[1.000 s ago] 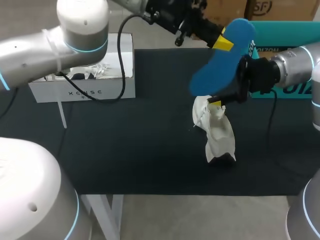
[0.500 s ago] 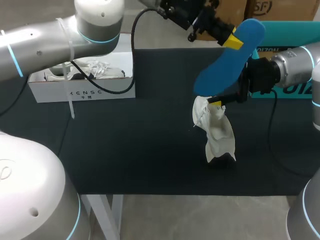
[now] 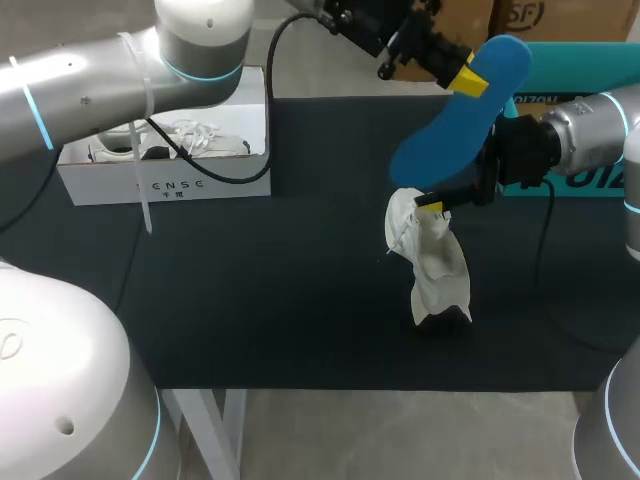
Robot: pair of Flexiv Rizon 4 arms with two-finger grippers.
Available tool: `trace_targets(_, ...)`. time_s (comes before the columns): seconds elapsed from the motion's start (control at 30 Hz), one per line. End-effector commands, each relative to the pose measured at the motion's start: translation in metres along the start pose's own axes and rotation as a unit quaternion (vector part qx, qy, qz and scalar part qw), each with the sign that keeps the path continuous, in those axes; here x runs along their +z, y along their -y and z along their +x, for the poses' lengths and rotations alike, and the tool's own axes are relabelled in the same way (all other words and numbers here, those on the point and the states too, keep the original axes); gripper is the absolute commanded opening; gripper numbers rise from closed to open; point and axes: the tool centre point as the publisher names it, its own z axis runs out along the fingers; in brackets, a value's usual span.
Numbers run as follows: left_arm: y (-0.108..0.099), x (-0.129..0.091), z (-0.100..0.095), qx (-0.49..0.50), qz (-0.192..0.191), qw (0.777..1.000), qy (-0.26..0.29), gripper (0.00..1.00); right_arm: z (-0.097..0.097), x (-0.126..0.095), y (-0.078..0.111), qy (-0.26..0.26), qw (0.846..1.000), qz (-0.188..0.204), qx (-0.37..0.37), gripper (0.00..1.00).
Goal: Take the shoe out of the shoebox, open the shoe tongue, remove and reinsert the insole, then place the shoe into the shoebox
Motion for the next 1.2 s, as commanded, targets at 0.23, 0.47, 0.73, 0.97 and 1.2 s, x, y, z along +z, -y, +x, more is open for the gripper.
trace_targets(0.23, 0.025, 0.014, 0.000, 0.126, -0.110, 0.986, -0.015, 0.00, 0.000, 0.001, 0.000, 0.000, 1.000, 0.000, 0.000, 1.00)
trace_targets(0.47, 0.048, 0.064, 0.017, 0.291, -0.147, 0.945, -0.022, 0.00, 0.000, 0.001, 0.000, 0.000, 1.000, 0.000, 0.000, 1.00)
trace_targets(0.73, 0.034, 0.076, 0.044, 0.324, -0.119, 0.938, 0.029, 0.00, 0.000, 0.001, 0.000, 0.000, 1.000, 0.000, 0.000, 1.00)
trace_targets(0.97, 0.033, 0.076, 0.066, 0.336, -0.141, 0.929, 0.064, 0.00, 0.000, 0.001, 0.000, 0.000, 1.000, 0.000, 0.000, 1.00)
trace_targets(1.2, 0.005, 0.077, 0.077, 0.308, -0.114, 0.940, 0.091, 0.00, 0.000, 0.001, 0.000, 0.000, 1.000, 0.000, 0.000, 1.00)
